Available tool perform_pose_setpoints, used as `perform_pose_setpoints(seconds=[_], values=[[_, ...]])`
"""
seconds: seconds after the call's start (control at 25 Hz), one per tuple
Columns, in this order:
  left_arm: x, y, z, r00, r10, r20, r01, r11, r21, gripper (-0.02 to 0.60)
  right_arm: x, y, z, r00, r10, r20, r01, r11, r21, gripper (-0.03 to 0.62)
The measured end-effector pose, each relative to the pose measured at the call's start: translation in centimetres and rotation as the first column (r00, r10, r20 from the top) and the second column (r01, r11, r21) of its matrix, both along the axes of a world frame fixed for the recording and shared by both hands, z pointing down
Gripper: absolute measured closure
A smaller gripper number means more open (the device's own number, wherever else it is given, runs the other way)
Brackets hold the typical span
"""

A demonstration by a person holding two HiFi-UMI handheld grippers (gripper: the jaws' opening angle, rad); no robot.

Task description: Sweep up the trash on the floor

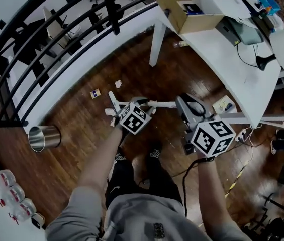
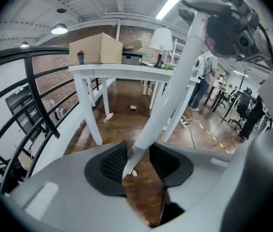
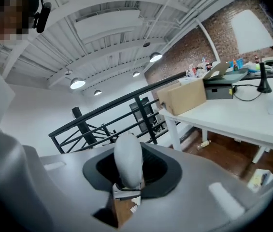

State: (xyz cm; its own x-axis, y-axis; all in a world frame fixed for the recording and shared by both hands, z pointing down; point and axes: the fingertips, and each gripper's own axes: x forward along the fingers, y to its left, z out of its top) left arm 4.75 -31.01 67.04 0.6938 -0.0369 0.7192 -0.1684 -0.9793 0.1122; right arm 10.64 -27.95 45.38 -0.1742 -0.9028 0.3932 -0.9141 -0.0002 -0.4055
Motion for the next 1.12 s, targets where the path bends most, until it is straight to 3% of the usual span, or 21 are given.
perform_pose_setpoints(seconds=[0.36,0.48,0.64,0.76,0.84,0.96,1.12], values=[[16.1,9.1,-2.2,0.974,0.218,-0.063,-0.218,0.976,-0.001,0.438,13.3,9.3,-3.1,0.977,0.203,-0.068,-0.201,0.979,0.030,0.519],[20.1,12.4,-2.7,0.952,0.294,-0.091,-0.295,0.955,-0.006,0.439,16.4,12.2,-3.5,0.959,0.268,-0.094,-0.267,0.963,0.028,0.519],[23.9,15.6,-2.6,0.934,0.338,-0.112,-0.342,0.940,-0.012,0.440,19.4,15.1,-3.5,0.944,0.310,-0.114,-0.310,0.951,0.021,0.519],[25.6,17.8,-2.3,0.909,0.393,-0.138,-0.397,0.918,-0.007,0.442,20.1,16.7,-2.7,0.931,0.341,-0.134,-0.343,0.939,0.006,0.519],[25.7,18.2,-0.9,0.906,0.403,-0.131,-0.408,0.913,-0.019,0.442,19.8,16.7,-1.5,0.931,0.335,-0.148,-0.340,0.940,-0.011,0.518],[24.5,17.9,2.0,0.922,0.376,-0.095,-0.383,0.922,-0.062,0.442,18.8,15.9,0.6,0.939,0.308,-0.155,-0.318,0.947,-0.045,0.517],[22.9,16.5,3.1,0.942,0.318,-0.104,-0.328,0.940,-0.095,0.439,17.8,14.1,1.7,0.949,0.279,-0.145,-0.290,0.956,-0.055,0.517]])
